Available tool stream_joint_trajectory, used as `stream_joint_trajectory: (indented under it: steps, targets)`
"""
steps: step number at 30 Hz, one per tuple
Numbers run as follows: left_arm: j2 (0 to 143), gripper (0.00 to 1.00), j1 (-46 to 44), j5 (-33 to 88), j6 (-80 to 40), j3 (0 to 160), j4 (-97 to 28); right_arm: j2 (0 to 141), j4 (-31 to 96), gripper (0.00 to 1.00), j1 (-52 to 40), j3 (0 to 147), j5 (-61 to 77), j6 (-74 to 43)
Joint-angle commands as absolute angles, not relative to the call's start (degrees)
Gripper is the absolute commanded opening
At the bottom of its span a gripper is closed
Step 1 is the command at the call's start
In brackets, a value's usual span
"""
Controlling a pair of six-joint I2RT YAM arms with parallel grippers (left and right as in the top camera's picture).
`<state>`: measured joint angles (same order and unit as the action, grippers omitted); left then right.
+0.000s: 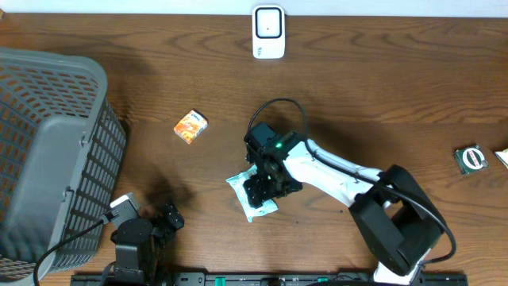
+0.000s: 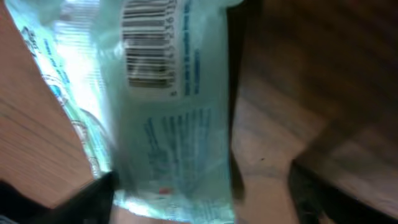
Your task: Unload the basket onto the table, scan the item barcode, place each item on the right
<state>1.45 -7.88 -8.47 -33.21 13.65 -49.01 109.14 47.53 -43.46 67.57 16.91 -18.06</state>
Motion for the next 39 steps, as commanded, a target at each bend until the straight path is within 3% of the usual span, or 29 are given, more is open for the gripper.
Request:
stream_joint_trajectory:
  steps: [1,2,3,4,11,17,26,39]
  targets:
    - [1.4,0.98,-7.7,-10.1,-32.9,13.3,-52.4,116.6,49.4,0.51,-43.5,67.3,20.1,-18.2]
    - [1.4,0.98,-7.7,-10.1,-32.9,13.3,-52.4,118.2,50.0,0.39,-43.5,67.3,20.1,-18.1]
    - [1.4,0.98,-7.7,-10.1,-32.9,13.3,-52.4,120.0,50.6,0.15,-43.5,67.3,20.1,-17.7]
    - [1.4,0.98,-7.7,-10.1,-32.9,13.3,-52.4,121.2,50.9,0.01,-43.4,67.3,20.1,-17.3]
    - [1.4,0.98,-7.7,-10.1,-32.9,13.3,-52.4,118.8,50.6,0.01,-40.3,68.3,19.6,-13.7]
    - [1.4,0.98,-7.7,-10.1,-32.9,13.3,-52.4,101.2,46.8,0.01,-39.7,68.3,14.8,-0.3]
    - [1.4,0.98,-7.7,-10.1,-32.9,13.3,-52.4,79.8,50.7,0.01,-51.4,68.3,12.2,14.9]
    - [1.4,0.98,-7.7,-10.1,-32.9,13.3,-52.4,75.4,51.5,0.01,-56.1,68.1,-2.1,15.1]
